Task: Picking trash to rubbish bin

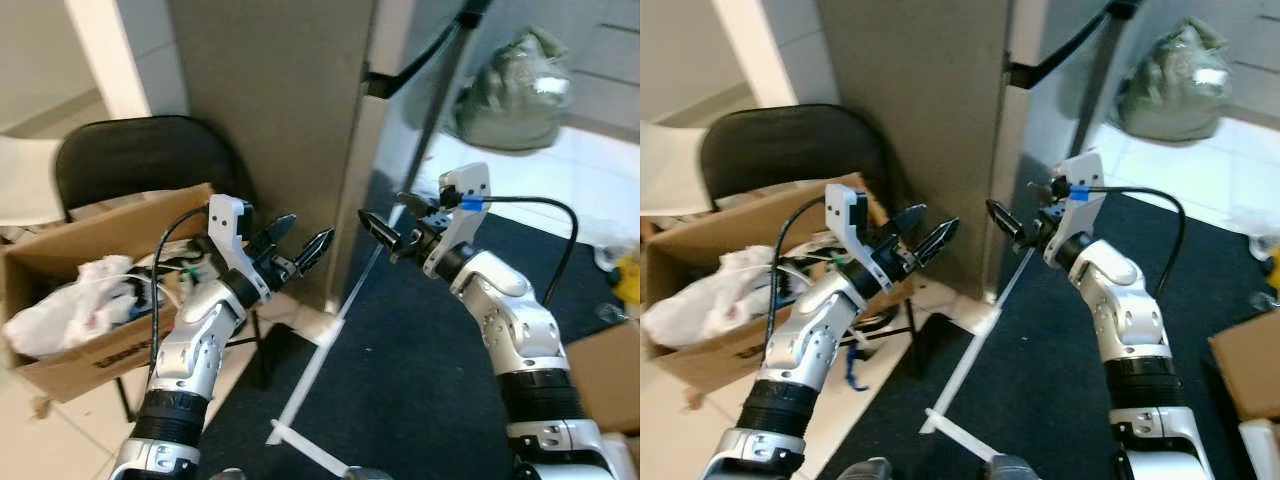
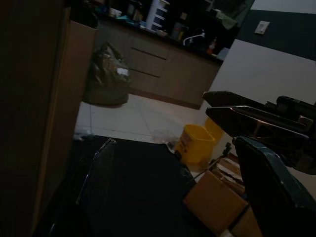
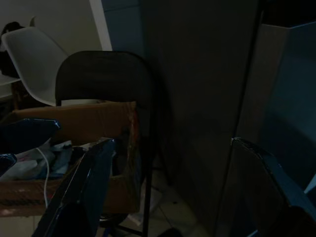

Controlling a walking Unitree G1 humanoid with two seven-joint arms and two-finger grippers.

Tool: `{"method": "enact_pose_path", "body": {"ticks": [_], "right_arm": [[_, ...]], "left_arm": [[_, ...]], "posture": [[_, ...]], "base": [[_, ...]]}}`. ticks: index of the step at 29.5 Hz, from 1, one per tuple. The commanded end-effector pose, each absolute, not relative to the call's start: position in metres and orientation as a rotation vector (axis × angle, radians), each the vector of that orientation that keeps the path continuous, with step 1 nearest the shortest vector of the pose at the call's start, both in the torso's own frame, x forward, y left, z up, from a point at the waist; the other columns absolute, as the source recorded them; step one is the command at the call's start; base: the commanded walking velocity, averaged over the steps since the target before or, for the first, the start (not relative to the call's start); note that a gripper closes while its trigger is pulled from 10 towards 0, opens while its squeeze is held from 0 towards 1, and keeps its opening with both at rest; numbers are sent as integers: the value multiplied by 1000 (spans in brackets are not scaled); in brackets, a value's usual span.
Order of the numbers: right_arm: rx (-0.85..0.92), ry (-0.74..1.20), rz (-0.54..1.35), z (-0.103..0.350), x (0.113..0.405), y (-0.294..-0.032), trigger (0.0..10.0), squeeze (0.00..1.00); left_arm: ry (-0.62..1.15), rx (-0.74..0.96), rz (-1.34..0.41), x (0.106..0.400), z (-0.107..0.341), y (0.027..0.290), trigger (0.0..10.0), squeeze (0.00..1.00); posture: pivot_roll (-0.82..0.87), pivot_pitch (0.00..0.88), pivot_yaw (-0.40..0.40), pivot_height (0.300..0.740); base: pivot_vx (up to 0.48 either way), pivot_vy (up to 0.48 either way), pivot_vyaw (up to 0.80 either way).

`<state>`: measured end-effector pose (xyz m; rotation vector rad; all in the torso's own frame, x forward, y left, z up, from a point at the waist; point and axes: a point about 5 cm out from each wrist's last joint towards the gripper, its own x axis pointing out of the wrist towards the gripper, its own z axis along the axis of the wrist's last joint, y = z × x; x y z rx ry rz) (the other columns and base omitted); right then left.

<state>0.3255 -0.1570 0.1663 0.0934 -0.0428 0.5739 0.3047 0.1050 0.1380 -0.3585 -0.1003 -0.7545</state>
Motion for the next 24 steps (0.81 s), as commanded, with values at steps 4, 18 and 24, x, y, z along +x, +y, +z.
{"method": "enact_pose_path", "body": {"ticks": [4, 18, 24], "right_arm": [[92, -36, 577, 166, 326, -154, 10000, 0], [118, -33, 557, 164, 328, -156, 10000, 0], [83, -16, 444, 156, 338, -169, 10000, 0]], "left_arm": [[-84, -355, -731, 306, 136, 106, 10000, 0], [-99, -309, -692, 311, 137, 107, 10000, 0], [-99, -236, -618, 317, 134, 111, 10000, 0]], "posture": [[-28, 0, -62, 740], [-37, 0, -51, 740], [-32, 0, -51, 740]], "base": [[0, 0, 0], [0, 0, 0], [0, 0, 0]]}}
